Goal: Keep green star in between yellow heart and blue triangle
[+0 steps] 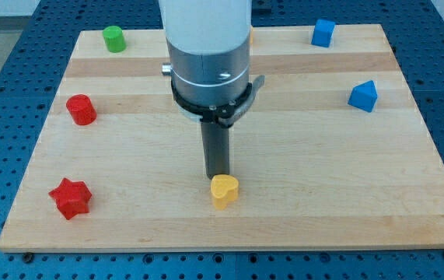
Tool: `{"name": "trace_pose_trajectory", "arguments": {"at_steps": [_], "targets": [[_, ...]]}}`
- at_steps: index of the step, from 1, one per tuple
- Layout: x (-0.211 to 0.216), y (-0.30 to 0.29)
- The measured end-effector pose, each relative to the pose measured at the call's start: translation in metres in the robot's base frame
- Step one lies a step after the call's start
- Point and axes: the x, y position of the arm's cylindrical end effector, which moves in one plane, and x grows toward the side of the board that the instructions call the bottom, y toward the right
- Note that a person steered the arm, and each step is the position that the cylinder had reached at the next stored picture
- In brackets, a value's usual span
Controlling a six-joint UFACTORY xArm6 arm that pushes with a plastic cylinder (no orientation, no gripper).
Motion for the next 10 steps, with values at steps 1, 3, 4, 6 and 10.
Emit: {"name": "trace_pose_trajectory", "arguments": {"at_steps": [1,3,4,6,10], "targets": [[0.015,0.002],[-0.013,-0.024],[-0.049,-0.064],[-0.143,-0.101],[-0.218,0.003]]}}
